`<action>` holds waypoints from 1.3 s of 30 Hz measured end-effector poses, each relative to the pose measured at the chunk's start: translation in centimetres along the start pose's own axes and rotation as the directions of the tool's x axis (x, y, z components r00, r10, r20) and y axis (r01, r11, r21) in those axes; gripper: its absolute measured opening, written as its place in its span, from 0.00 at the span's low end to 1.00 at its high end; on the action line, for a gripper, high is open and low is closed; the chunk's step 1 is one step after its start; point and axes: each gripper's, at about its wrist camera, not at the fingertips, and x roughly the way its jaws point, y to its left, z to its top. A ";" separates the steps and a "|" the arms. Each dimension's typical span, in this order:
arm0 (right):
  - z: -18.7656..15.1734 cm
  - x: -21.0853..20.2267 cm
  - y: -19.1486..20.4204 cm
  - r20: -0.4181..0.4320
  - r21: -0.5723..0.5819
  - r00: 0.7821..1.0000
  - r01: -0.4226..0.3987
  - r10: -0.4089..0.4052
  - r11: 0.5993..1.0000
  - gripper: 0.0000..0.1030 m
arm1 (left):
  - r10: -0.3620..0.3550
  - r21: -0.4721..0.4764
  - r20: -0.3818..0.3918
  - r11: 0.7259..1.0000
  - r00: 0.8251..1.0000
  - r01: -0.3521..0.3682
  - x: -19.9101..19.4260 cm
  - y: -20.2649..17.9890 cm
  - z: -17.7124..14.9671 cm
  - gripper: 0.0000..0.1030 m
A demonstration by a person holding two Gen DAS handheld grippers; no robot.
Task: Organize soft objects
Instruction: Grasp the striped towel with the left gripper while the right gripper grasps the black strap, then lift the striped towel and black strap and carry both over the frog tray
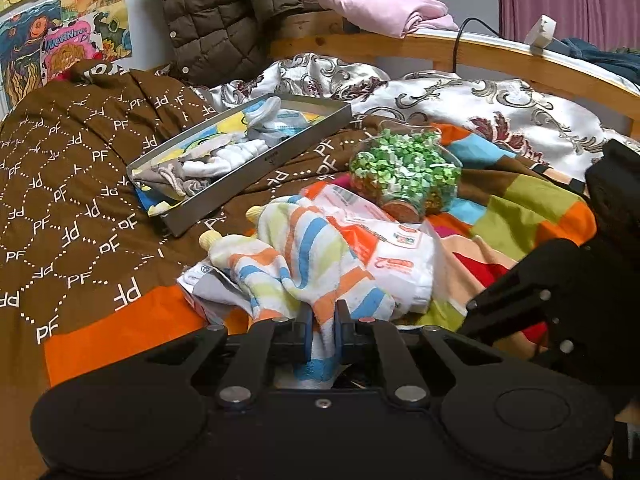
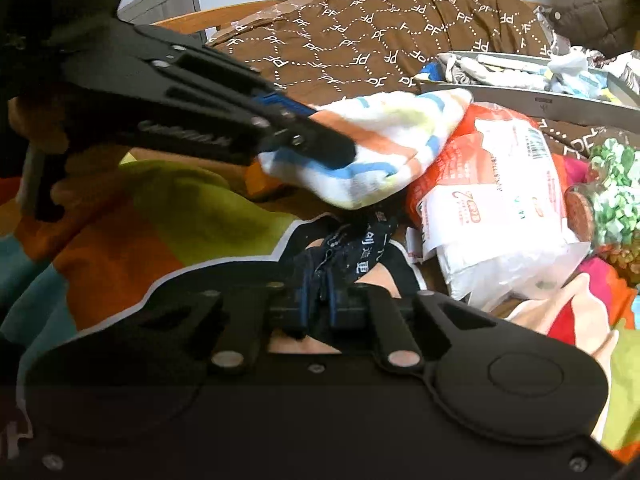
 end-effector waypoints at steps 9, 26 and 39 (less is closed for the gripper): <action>0.2 -0.9 1.6 0.023 -0.121 0.993 0.122 -0.120 0.985 0.00 | -0.013 0.014 0.004 1.000 1.000 0.013 -1.4 -0.9 0.3 0.09; 1.2 -3.3 1.5 0.088 -0.168 0.979 0.199 -0.187 0.966 0.00 | -0.051 0.005 0.011 0.999 0.999 0.051 -3.8 -1.7 0.9 0.09; 1.5 -4.3 0.1 0.096 -0.154 0.964 0.259 -0.246 0.954 0.00 | -0.087 -0.173 0.068 0.980 0.994 0.097 -5.9 0.8 3.0 0.09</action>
